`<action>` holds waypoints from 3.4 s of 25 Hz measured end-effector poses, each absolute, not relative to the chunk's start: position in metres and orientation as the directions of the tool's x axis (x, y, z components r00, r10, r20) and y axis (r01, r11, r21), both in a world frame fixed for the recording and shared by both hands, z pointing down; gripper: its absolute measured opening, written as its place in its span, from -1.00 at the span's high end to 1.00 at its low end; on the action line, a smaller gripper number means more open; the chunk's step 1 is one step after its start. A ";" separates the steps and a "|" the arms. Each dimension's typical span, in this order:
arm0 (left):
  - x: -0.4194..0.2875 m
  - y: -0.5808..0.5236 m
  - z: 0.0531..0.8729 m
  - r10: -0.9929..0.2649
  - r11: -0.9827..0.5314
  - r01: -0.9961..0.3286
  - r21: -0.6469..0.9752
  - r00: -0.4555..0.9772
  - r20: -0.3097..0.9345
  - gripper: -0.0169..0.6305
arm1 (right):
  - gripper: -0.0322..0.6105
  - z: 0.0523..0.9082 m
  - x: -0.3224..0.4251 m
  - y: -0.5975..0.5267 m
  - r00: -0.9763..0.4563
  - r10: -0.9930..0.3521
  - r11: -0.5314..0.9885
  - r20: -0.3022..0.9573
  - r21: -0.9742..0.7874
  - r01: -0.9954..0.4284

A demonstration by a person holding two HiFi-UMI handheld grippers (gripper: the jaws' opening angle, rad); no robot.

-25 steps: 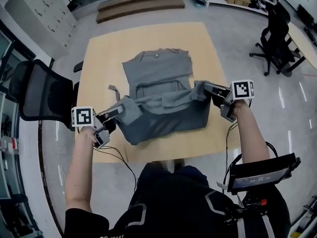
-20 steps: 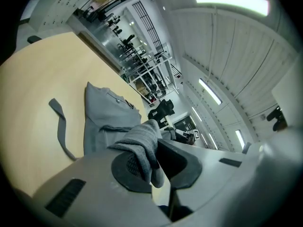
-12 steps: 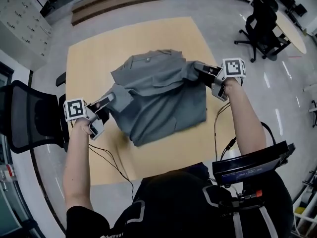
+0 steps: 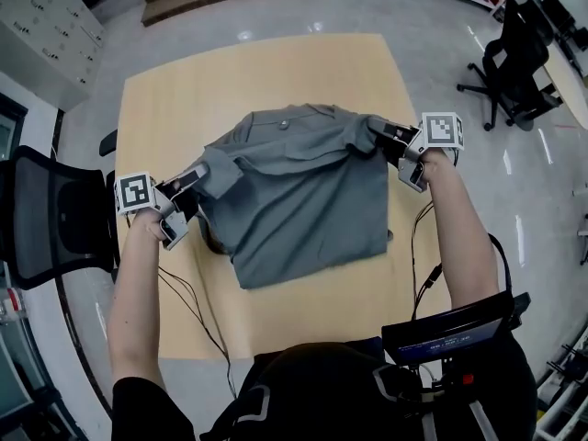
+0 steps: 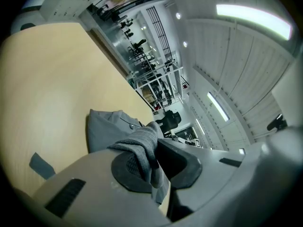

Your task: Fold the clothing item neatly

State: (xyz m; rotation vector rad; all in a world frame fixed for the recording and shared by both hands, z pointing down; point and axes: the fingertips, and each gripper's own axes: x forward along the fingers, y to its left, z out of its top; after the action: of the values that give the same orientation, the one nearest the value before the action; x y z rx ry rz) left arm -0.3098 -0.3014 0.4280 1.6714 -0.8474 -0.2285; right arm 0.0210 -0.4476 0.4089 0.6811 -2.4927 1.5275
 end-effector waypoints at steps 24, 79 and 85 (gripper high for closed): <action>-0.372 -0.391 0.522 -0.766 0.118 -0.315 0.942 0.574 0.288 0.44 | 0.80 0.535 0.009 -0.544 -0.864 -0.347 0.009 0.366 -0.919 -0.393; -0.304 -0.253 0.405 -0.878 -0.324 -0.888 0.325 0.411 0.247 0.64 | 0.73 0.401 0.028 -0.431 -0.834 -0.480 0.705 0.273 -0.446 -0.552; -0.281 -0.225 0.380 -0.918 -0.265 -0.897 0.354 0.347 0.193 0.94 | 0.87 0.395 0.017 -0.368 -0.770 -0.554 0.736 0.316 -0.247 -0.631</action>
State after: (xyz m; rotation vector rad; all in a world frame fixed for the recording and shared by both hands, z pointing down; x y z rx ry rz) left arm -0.2808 -0.2245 0.3804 2.2169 -1.5916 -0.0699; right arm 0.0165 -0.3679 0.3948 0.9404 -2.7168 0.5045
